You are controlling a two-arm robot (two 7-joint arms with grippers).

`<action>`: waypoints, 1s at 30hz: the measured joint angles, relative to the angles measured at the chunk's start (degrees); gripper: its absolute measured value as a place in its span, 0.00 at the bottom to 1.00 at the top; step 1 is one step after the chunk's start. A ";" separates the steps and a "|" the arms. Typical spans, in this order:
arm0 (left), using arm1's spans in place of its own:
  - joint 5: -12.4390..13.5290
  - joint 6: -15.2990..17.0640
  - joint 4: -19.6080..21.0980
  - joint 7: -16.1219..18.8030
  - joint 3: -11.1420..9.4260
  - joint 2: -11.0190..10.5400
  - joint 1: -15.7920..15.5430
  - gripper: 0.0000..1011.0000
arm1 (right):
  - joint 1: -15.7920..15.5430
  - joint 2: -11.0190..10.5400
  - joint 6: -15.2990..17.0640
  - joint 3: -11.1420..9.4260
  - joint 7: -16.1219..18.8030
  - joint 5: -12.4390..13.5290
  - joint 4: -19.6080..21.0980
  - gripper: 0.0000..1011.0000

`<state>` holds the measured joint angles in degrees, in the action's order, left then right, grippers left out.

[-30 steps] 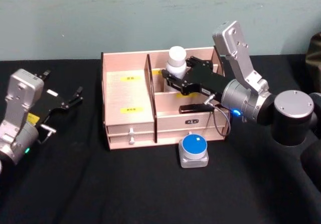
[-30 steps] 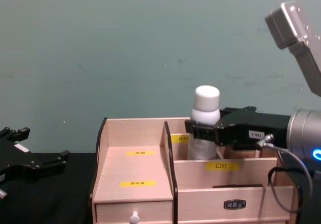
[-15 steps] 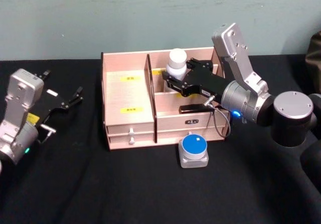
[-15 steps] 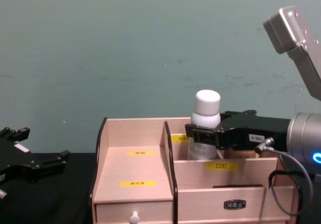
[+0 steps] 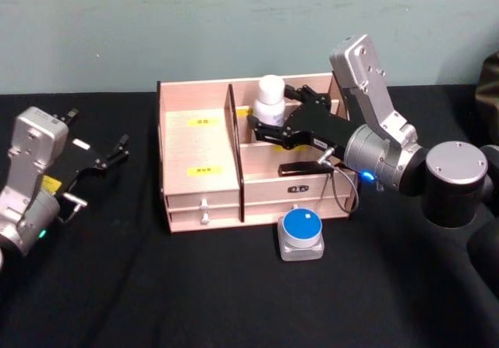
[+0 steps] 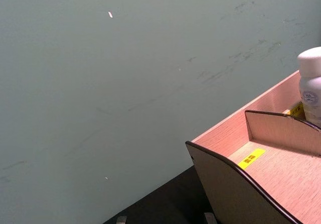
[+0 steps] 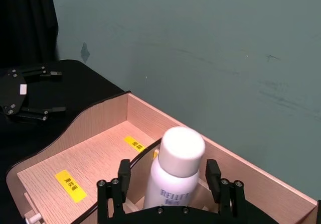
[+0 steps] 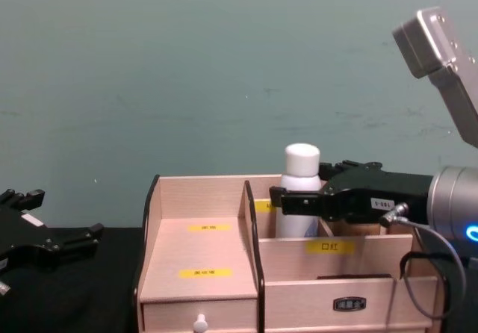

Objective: Pick up the facial cleanser and watermelon frost from the table and place them into the tiered storage box.

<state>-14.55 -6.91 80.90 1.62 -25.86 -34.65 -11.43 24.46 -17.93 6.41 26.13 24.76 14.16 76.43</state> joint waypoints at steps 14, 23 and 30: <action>0.00 0.00 0.00 0.00 0.00 0.00 0.00 0.99 | -3.68 -3.21 4.50 -1.62 -1.37 0.17 10.04 0.99; 0.00 0.00 0.00 0.00 0.00 0.00 0.00 0.99 | -11.81 -9.37 10.31 -2.93 -2.08 0.35 23.50 0.99; 0.00 0.00 0.00 0.00 0.00 0.00 0.00 0.99 | -19.25 -13.81 12.38 -5.81 -3.31 0.74 32.05 0.99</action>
<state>-14.55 -6.91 80.90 1.62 -25.86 -34.65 -11.43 5.22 -31.74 18.79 20.33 21.45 14.90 108.48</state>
